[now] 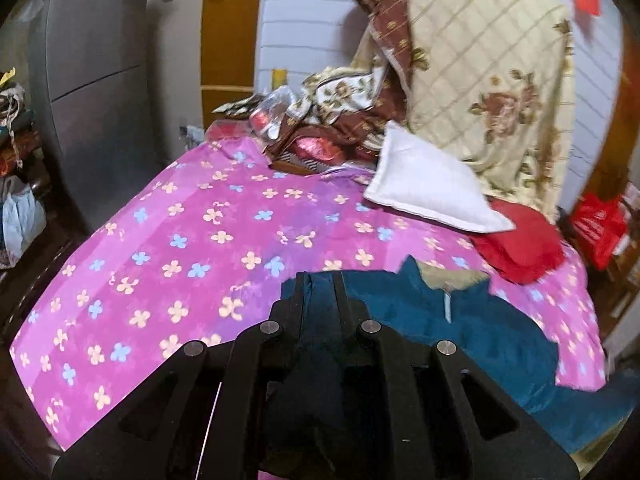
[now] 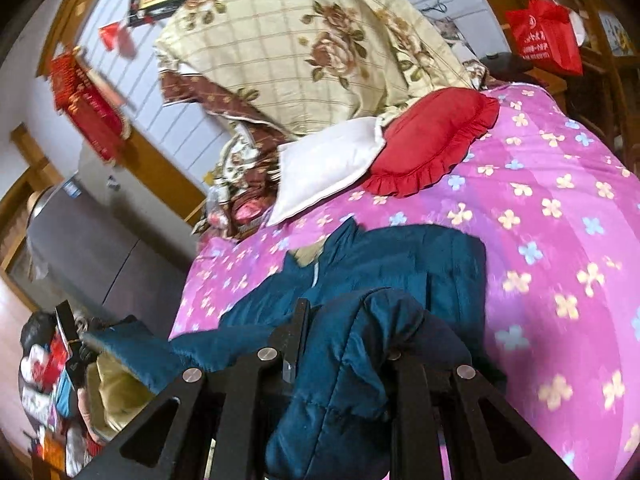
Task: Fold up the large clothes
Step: 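Grasp the jacket hem with both grippers and lift it toward the collar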
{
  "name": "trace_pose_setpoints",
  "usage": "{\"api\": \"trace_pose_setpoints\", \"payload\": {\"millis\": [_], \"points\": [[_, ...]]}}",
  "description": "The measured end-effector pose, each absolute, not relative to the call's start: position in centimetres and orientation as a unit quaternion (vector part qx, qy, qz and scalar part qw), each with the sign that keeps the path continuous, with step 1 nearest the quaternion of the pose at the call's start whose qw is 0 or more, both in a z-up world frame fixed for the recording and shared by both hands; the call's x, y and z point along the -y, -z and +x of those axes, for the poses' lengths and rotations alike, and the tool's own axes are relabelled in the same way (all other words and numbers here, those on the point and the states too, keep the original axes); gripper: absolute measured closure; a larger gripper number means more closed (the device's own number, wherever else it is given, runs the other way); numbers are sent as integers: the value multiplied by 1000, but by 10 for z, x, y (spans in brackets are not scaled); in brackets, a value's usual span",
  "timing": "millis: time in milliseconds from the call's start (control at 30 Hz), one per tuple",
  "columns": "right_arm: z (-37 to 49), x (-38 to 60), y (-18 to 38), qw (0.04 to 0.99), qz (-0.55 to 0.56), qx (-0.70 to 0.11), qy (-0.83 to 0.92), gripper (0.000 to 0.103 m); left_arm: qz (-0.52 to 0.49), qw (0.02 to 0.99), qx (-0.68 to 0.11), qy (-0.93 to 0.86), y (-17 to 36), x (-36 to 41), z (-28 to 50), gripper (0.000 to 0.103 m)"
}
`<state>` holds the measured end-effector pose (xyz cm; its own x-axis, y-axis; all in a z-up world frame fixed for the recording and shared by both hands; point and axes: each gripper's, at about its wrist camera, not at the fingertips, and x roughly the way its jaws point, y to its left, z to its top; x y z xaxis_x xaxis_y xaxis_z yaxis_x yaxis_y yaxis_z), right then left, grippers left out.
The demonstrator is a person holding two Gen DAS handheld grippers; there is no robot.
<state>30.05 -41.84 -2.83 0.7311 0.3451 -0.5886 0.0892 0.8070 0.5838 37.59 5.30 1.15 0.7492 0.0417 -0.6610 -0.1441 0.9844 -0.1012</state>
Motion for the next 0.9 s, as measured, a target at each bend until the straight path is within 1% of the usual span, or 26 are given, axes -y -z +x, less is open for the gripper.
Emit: {"api": "trace_pose_setpoints", "payload": {"millis": [167,300,400,500,567,667,700,733,767,833,867,900], "points": [[370,428,57,875,296,-382,-35,87,-63,915,-387,-93,20,-46,442,94],[413,434,93,861,299,-411,-18,87,-61,898,-422,-108,60,-47,487,94],[438,436,121,851,299,-432,-5,87,-50,887,-443,-122,93,-45,509,93],[451,439,145,840,313,-444,1,86,-43,877,-459,-133,123,-43,523,90],[455,444,159,832,335,-442,-3,84,-40,873,-467,-135,136,-42,529,89],[451,454,163,824,382,-417,-33,72,-64,871,-472,-120,140,-51,530,88],[449,456,162,822,396,-406,-44,63,-82,871,-472,-108,138,-56,529,85],[444,463,159,819,419,-387,-60,55,-104,870,-472,-93,134,-61,527,80],[441,465,156,817,431,-376,-68,53,-128,869,-472,-78,129,-68,525,75],[436,468,146,816,445,-360,-84,40,-182,873,-450,-51,111,-83,516,52],[434,467,139,820,442,-352,-87,39,-201,875,-438,-42,102,-88,512,47],[431,466,131,827,436,-344,-88,38,-231,878,-420,-23,89,-97,506,39]]}}
